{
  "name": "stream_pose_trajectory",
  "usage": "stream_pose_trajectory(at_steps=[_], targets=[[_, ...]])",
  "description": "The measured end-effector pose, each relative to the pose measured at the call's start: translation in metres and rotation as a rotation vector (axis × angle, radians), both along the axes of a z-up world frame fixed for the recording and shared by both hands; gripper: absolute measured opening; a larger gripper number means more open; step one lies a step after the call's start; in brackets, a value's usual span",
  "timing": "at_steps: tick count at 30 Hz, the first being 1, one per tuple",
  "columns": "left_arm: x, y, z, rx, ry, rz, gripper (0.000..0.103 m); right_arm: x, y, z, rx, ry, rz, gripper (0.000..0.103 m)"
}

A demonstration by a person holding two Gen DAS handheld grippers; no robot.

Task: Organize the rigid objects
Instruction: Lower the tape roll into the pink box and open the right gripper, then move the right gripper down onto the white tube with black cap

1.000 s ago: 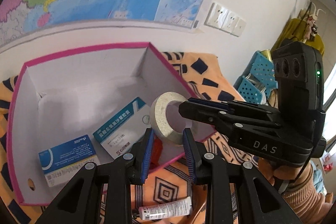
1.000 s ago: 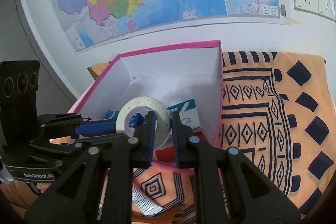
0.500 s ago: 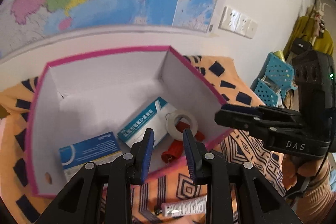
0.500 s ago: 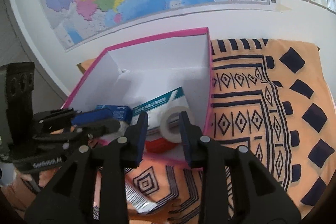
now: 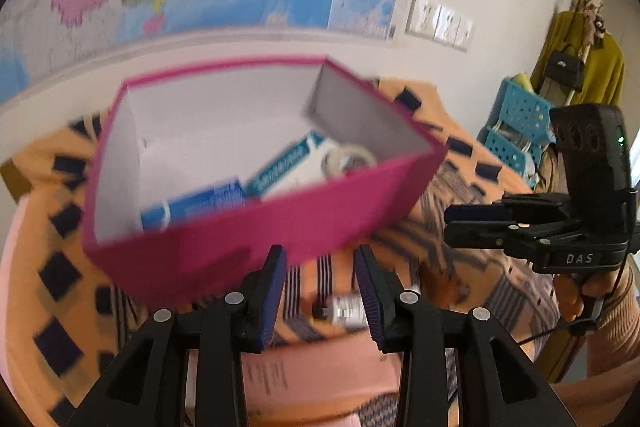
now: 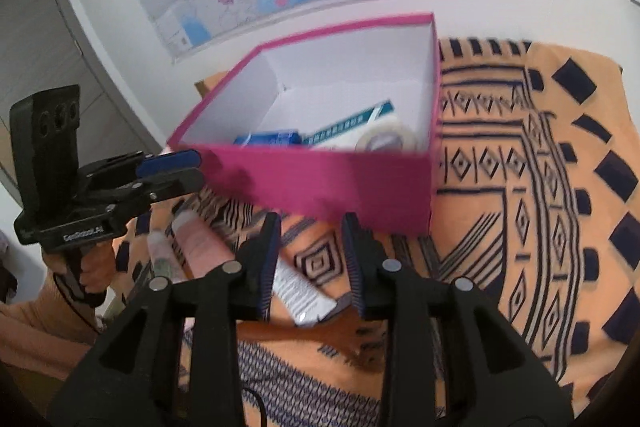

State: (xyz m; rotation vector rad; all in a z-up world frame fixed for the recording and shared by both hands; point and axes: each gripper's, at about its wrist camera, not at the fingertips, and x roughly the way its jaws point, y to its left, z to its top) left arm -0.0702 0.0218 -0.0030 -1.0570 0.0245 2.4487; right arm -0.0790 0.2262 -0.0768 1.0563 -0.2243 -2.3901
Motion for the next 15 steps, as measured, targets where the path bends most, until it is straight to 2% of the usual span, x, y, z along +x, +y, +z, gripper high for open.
stream_pose_trajectory(at_steps=[7,15], targets=[[0.007,0.001,-0.03,-0.007,-0.086,0.01,0.036,0.003,-0.035,-0.024,0.093,-0.036,0.111,0.033],[0.014,0.0,-0.034,-0.01,-0.102,0.007,0.036,-0.007,-0.059,-0.048,0.179,-0.077,0.184,0.033]])
